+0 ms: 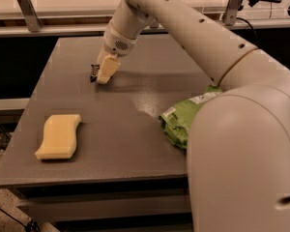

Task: Move rxbar chocolate near sponge

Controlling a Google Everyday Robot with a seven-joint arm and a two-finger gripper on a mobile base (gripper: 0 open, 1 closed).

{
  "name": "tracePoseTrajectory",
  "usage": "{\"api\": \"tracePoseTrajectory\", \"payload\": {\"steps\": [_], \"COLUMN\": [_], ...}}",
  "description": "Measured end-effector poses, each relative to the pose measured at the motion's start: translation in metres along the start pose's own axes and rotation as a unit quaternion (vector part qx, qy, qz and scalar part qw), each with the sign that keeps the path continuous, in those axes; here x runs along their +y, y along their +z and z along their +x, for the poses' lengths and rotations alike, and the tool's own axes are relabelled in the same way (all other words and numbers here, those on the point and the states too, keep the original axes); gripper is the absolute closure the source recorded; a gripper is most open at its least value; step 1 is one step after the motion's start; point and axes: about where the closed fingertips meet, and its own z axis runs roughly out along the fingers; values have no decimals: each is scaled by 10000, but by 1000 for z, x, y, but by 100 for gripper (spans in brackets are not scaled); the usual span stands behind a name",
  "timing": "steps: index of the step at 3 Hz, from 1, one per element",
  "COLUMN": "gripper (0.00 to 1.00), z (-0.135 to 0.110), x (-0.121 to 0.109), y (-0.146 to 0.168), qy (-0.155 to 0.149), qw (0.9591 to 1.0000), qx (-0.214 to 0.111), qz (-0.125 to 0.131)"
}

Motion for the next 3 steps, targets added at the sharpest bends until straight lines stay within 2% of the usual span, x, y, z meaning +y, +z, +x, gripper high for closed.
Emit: {"api": "tracePoseTrajectory", "payload": {"steps": [1,2,3], "gripper": [100,100,100], "z": [-30,-47,-53], "x": [30,60,84], "y": [-21,-24,-24], "qy": [-329,-670,-999], "qw": [9990,9971,9948], "qx": [193,311,172], "qz": [238,179,56]}}
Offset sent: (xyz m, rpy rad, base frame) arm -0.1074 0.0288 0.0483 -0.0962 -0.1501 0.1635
